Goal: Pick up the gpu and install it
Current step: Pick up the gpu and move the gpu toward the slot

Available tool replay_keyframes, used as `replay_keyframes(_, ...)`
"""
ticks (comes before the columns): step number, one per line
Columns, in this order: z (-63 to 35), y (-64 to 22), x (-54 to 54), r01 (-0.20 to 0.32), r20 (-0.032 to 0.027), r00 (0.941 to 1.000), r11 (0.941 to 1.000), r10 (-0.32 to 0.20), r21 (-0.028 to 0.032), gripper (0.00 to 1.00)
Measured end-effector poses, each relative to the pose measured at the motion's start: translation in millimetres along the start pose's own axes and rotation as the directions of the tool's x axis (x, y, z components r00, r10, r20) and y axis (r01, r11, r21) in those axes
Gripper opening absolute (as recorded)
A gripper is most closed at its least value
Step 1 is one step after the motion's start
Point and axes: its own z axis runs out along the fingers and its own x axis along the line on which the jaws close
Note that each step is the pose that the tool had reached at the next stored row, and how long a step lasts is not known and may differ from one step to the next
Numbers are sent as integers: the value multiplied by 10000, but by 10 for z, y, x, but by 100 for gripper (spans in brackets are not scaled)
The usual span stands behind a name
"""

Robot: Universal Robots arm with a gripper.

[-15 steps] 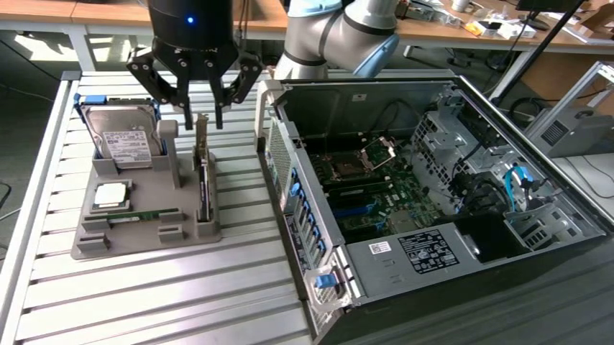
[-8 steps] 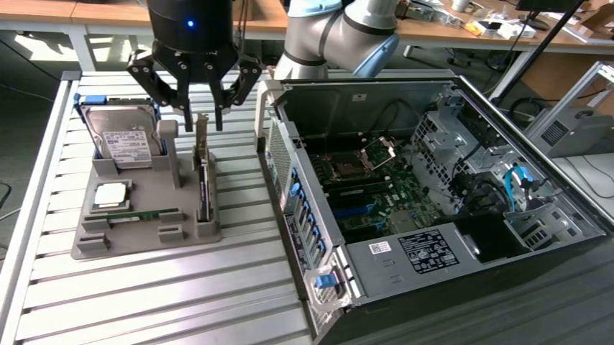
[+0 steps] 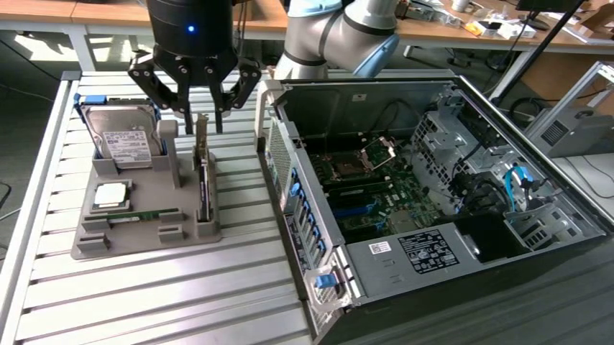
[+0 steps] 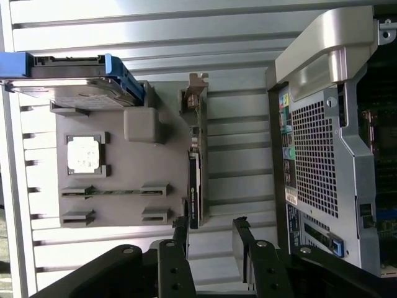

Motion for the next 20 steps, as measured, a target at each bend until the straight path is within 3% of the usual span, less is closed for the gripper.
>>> replay_keyframes(20,72,-3,2,0,0,10000,10000,0,0,42)
